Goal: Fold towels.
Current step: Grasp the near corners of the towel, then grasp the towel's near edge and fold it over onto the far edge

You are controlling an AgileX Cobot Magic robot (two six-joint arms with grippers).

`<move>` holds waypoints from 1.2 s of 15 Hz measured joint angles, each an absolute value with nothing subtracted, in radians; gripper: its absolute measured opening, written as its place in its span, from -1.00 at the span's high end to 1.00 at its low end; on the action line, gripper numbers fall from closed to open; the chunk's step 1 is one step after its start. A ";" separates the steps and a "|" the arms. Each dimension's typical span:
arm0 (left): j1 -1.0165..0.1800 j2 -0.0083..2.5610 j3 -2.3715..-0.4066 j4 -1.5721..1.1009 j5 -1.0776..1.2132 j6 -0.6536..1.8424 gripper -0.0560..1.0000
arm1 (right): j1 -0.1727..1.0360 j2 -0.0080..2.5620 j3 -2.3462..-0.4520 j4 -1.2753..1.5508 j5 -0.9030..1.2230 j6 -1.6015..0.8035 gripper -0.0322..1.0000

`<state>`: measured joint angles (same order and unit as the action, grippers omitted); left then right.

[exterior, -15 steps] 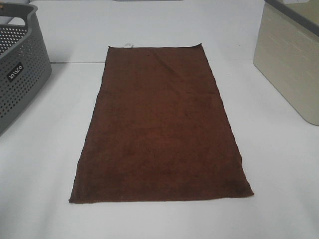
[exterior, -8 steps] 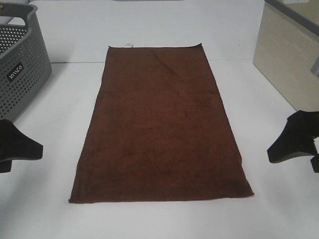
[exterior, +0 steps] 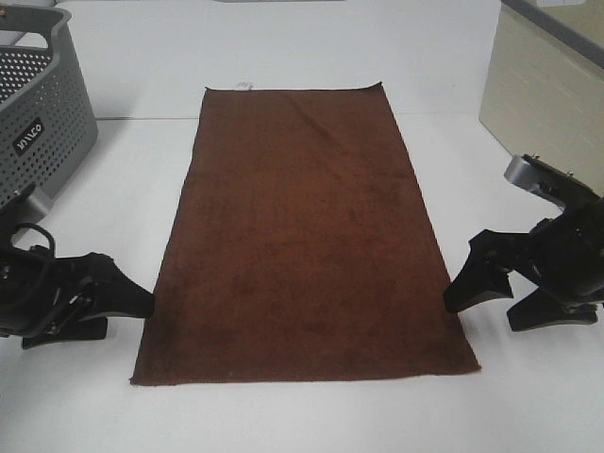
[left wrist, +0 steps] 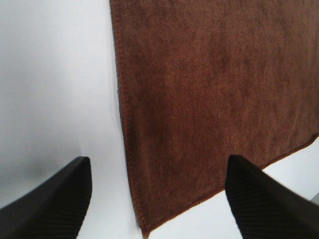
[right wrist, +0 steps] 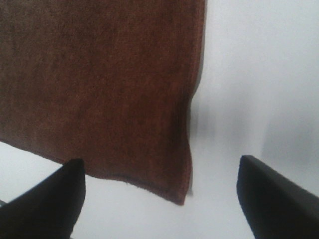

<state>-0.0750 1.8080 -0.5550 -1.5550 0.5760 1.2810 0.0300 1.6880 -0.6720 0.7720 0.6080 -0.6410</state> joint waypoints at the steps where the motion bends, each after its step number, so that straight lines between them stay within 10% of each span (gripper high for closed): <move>1: -0.091 1.845 -0.580 -1.567 0.575 1.283 -0.45 | 0.030 1.725 -0.691 0.775 0.605 -0.646 -0.57; 7: -0.177 1.982 -0.703 -1.633 0.635 1.279 -0.41 | 0.123 1.879 -0.784 0.829 0.607 -0.671 -0.48; 13: -0.202 2.034 -0.739 -1.627 0.593 1.229 0.87 | 0.162 1.918 -0.805 0.855 0.520 -0.597 0.93; 18: -0.202 1.938 -0.700 -1.539 0.555 1.168 0.88 | 0.162 1.812 -0.804 0.784 0.594 -0.505 0.94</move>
<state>-0.2020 1.9380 -0.7000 -1.5390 0.5550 1.1680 0.1620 1.8120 -0.8040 0.7840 0.5940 -0.5050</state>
